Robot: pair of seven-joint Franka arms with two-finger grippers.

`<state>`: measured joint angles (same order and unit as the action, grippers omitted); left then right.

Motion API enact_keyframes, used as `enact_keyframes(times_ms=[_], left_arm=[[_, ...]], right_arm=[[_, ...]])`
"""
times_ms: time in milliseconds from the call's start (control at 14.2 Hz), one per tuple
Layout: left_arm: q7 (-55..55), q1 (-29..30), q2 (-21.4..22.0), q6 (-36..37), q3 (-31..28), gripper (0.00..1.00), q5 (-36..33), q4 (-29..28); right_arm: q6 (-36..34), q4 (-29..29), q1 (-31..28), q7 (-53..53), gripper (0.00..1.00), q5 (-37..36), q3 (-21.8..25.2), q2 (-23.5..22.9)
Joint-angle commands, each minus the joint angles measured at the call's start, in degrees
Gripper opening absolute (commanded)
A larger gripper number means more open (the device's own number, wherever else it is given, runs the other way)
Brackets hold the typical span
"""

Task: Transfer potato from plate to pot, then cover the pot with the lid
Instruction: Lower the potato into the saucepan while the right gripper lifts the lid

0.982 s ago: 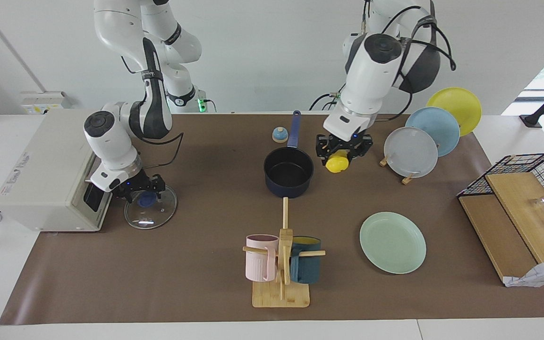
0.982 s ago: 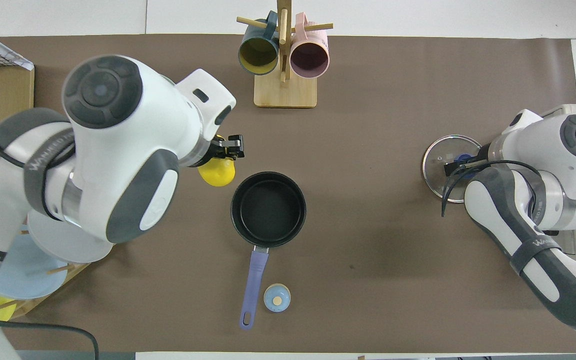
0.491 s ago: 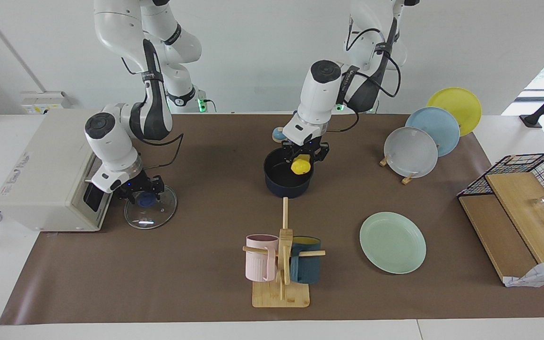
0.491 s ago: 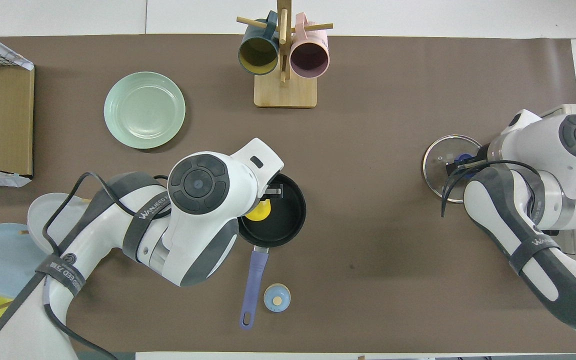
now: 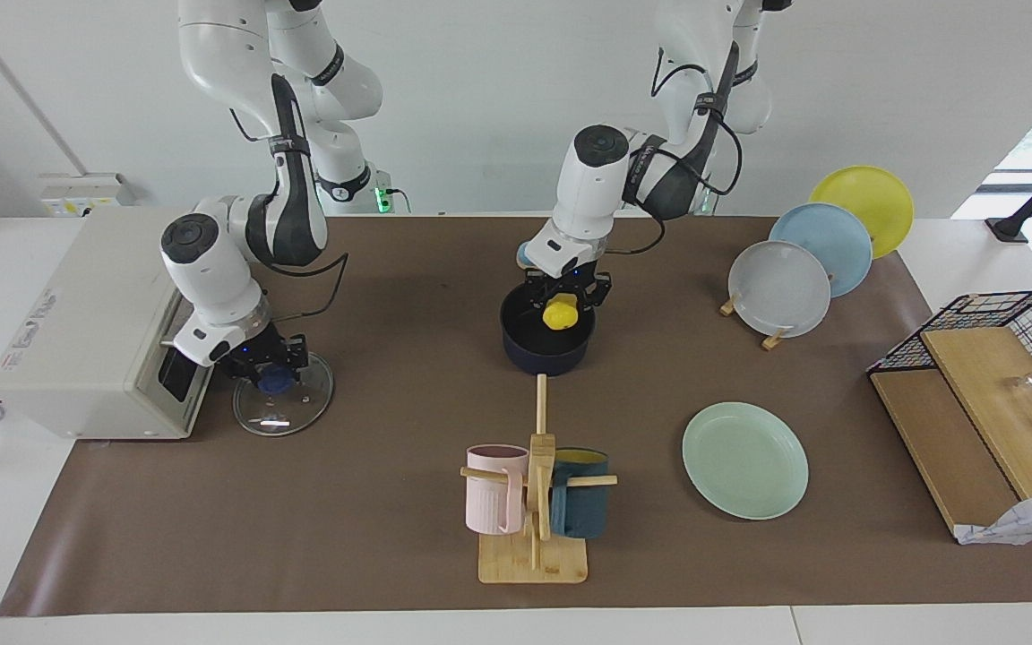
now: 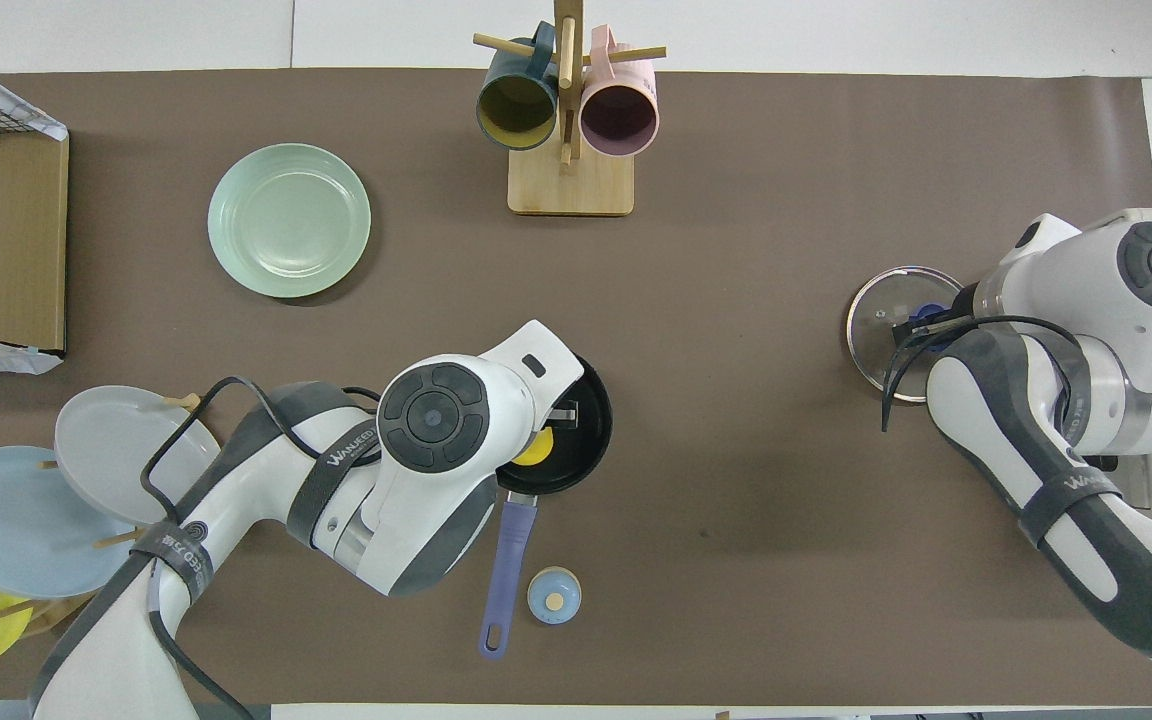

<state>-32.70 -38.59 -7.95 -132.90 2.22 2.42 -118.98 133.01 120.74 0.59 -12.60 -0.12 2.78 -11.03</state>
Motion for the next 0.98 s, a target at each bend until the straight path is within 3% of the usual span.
enact_keyframes(times_ms=[0,491,912], left_arm=[[-1.2,-2.1,-0.1,-3.1,-1.0,0.00,-1.2,-2.5],[-6.2,-3.4,-3.9,-8.0,-1.0,0.00,-7.5,-3.4],[-6.1,-3.5,-4.8,-9.0,-1.0,0.00,-8.1,-3.4]], right_arm=[[-6.4,-5.1,0.3,-2.0,0.40,1.3,-1.0,0.2],[-18.4,-15.3,1.1,6.7,0.41,1.2,-6.8,0.5],[-21.9,-18.3,1.1,12.9,0.42,0.9,-12.0,0.8]])
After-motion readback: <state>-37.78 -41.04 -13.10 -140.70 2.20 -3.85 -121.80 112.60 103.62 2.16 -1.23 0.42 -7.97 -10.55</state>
